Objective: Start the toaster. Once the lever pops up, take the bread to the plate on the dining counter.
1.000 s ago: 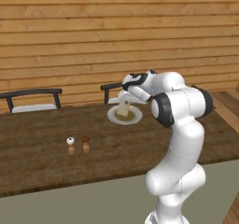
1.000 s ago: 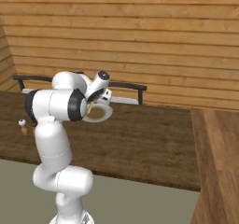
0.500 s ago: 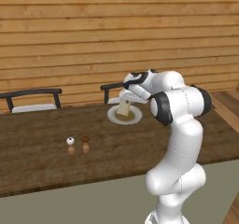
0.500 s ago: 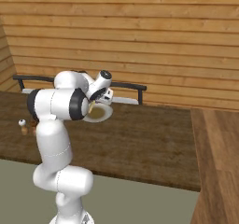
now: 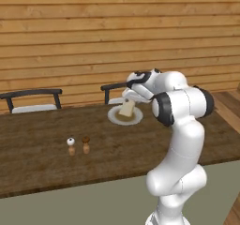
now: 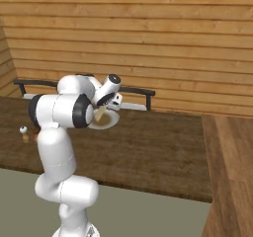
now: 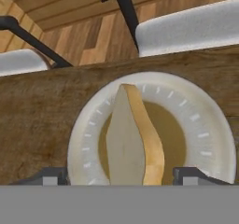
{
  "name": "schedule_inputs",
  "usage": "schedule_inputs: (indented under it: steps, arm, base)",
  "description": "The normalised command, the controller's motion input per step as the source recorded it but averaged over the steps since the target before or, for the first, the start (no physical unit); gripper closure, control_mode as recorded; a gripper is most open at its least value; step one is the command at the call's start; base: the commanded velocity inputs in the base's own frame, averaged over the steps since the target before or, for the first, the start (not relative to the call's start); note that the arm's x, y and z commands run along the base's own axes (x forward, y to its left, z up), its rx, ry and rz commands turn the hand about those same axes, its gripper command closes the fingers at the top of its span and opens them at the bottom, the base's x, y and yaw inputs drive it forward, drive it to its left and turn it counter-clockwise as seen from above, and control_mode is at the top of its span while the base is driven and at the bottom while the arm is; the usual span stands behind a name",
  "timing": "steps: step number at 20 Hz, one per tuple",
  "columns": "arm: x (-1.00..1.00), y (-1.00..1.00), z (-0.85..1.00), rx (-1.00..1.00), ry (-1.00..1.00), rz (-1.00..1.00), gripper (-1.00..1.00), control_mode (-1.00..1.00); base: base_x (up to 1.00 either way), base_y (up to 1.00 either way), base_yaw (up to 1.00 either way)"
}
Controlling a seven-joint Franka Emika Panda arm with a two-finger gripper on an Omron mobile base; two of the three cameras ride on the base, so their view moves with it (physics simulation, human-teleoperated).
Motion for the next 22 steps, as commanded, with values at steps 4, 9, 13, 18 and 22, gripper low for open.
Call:
schedule_inputs:
  steps: [4, 9, 13, 18, 22]
  arm:
    - [-0.23, -0.29, 0.13, 0.0, -0.12, 0.0, -1.0, -1.0]
    - [-0.24, -0.22, 0.18, 0.0, -0.18, 0.0, -1.0, -1.0]
    - [-0.03, 0.0, 0.09, 0.0, -0.18, 0.0, -1.0, -1.0]
    - [-0.02, 0.0, 0.27, -0.04, -0.1, -0.01, -1.0, -1.0]
    - [-0.21, 0.19, 0.64, -0.17, 0.0, -0.09, -1.0, -1.0]
  base:
    - [0.0, 0.0, 0.0]
    - [0.0, 0.0, 0.0]
    - [0.0, 0.0, 0.0]
    - [0.0, 0.0, 0.0]
    - [0.0, 0.0, 0.0]
